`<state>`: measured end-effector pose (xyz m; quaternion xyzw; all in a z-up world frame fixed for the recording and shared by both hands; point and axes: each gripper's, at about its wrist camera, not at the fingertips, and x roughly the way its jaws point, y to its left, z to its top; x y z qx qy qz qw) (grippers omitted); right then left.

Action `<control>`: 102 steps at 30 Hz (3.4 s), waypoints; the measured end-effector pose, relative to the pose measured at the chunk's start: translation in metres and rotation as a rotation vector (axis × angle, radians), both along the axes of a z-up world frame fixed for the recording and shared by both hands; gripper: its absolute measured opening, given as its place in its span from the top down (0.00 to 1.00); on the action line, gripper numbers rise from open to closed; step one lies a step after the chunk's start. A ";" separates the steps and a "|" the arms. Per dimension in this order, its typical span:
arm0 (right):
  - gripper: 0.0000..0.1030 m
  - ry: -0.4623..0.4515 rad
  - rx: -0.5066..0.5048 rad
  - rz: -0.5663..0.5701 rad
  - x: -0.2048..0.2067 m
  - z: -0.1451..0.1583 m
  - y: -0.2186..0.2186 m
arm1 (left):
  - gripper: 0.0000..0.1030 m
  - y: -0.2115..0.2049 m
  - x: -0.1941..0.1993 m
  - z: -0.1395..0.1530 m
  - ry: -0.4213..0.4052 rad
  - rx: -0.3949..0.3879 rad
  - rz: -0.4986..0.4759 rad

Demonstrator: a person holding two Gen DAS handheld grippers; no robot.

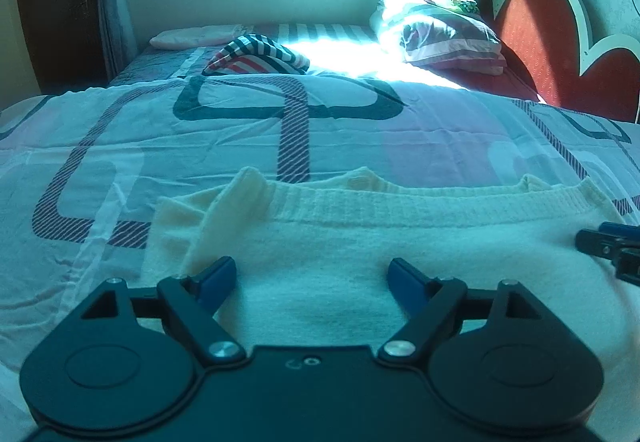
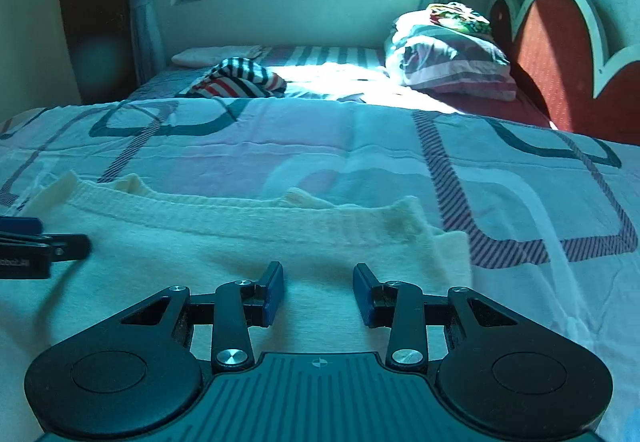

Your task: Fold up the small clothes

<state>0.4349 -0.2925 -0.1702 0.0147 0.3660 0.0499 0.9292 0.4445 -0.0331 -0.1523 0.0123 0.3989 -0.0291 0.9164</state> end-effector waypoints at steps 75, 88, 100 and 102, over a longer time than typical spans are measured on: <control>0.64 0.096 -0.007 -0.012 -0.146 0.026 0.064 | 0.12 0.006 -0.123 0.009 0.092 -0.002 -0.090; 0.64 0.107 -0.011 0.008 -0.155 0.012 0.044 | 0.08 0.007 -0.137 0.000 0.082 0.043 -0.029; 0.64 0.086 0.002 0.050 -0.169 0.020 0.006 | 0.11 0.000 -0.149 0.012 0.118 0.025 0.109; 0.64 0.075 0.012 0.055 -0.173 0.025 0.001 | 0.11 0.000 -0.157 0.016 0.124 -0.005 0.124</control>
